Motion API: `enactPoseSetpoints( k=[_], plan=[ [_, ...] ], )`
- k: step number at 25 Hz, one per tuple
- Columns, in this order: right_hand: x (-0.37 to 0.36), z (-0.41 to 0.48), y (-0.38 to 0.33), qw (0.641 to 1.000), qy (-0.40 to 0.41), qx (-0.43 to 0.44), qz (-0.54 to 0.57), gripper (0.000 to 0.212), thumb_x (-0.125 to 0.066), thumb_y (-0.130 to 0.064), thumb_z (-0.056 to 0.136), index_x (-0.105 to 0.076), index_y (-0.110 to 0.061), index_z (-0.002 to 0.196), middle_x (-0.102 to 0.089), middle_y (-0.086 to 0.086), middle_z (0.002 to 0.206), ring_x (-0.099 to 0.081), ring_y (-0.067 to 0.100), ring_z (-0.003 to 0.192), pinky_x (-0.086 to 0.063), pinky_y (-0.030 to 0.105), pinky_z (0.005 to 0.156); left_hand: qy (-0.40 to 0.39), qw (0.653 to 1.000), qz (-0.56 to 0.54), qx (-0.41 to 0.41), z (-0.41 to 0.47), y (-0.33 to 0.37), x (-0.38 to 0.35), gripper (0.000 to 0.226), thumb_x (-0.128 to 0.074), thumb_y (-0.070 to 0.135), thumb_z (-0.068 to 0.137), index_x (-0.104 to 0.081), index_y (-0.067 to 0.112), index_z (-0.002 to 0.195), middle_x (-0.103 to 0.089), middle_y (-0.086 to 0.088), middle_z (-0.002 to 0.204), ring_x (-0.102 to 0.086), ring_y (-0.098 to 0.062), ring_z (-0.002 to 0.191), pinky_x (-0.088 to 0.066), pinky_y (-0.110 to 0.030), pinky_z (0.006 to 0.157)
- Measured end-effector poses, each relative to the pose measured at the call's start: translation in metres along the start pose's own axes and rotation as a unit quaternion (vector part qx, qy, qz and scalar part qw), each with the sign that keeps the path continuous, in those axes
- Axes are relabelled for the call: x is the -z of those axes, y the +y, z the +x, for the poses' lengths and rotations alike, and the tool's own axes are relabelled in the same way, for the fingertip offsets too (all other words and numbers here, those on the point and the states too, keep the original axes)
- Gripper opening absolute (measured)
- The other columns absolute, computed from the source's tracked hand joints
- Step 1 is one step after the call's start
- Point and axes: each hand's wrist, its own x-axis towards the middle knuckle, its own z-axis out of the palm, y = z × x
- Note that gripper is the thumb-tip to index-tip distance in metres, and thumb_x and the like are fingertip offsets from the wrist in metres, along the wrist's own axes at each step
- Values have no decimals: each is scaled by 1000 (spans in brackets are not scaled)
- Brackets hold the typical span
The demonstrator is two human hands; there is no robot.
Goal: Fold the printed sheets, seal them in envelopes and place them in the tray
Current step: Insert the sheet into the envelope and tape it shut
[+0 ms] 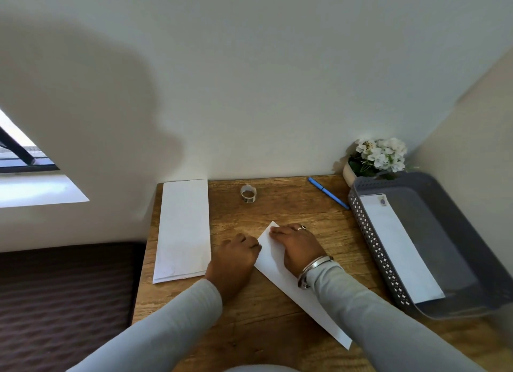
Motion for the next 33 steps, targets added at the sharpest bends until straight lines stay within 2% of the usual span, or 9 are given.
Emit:
enactPoseSetpoints(
  k=[6, 10, 13, 16, 18, 20, 24, 29, 33],
  plan=[
    [-4, -5, -7, 999, 34, 9, -27, 65, -54, -10, 82, -44, -21, 145, -43, -3, 150, -36, 22, 136, -33, 37, 113, 20, 1000, -5, 10, -43, -9, -15, 54, -81, 25, 79, -64, 22, 130, -64, 2, 129, -60, -22, 116, -56, -38, 87],
    [-17, -20, -40, 991, -5, 110, -76, 55, -53, -20, 92, -40, -16, 146, -38, 4, 151, -37, 30, 134, -35, 45, 109, 54, 998, 2, 12, -44, -6, -18, 54, -81, 30, 77, -65, 20, 128, -65, 1, 127, -62, -23, 112, -56, -38, 85],
    [-21, -22, -36, 990, 1, 120, -81, 57, -53, -24, 91, -39, -18, 146, -40, 2, 151, -39, 30, 133, -37, 46, 107, 56, 998, 7, 21, -44, -5, -17, 57, -85, 34, 72, -68, 21, 125, -68, 2, 123, -64, -21, 109, -57, -36, 83],
    [-5, -8, -11, 994, 36, 50, -92, 64, -57, -16, 82, -42, -19, 144, -44, 0, 148, -41, 27, 132, -34, 44, 109, 50, 999, 3, 12, -45, -5, -17, 59, -87, 36, 71, -69, 23, 125, -67, 4, 124, -63, -20, 109, -57, -36, 84],
    [2, -2, -12, 993, 39, 29, -103, 60, -54, -14, 82, -45, -19, 141, -46, 0, 145, -39, 26, 133, -32, 44, 111, 44, 999, -3, 8, -46, -8, -17, 59, -86, 36, 72, -67, 23, 126, -67, 3, 125, -63, -21, 110, -57, -36, 85],
    [-1, -5, -28, 993, 15, 58, -103, 54, -53, -17, 87, -46, -19, 140, -45, 1, 145, -36, 27, 135, -30, 45, 112, 35, 999, 3, 14, -45, -7, -15, 58, -84, 38, 74, -67, 23, 127, -67, 3, 125, -63, -20, 110, -56, -36, 86],
    [-10, -15, -41, 989, -8, 121, -85, 53, -53, -26, 93, -39, -23, 145, -40, 0, 150, -37, 26, 134, -32, 43, 110, 31, 999, -8, 26, -41, -6, -18, 54, -70, 37, 89, -56, 21, 140, -59, 1, 139, -55, -23, 122, -50, -39, 98],
    [7, 9, -17, 995, 38, 28, -90, 59, -55, -14, 84, -46, -23, 142, -37, -3, 154, -33, 23, 140, -31, 42, 113, 29, 999, -14, 15, -46, -7, -20, 58, -79, 38, 81, -61, 24, 134, -62, 4, 132, -59, -21, 116, -53, -37, 92],
    [-6, -10, -49, 993, -4, 79, -83, 48, -52, -25, 93, -46, -20, 140, -44, 1, 148, -39, 26, 133, -32, 42, 111, 30, 998, -29, 36, -48, -4, -19, 61, -81, 39, 79, -61, 25, 135, -62, 3, 134, -59, -22, 120, -52, -39, 96]
  ],
)
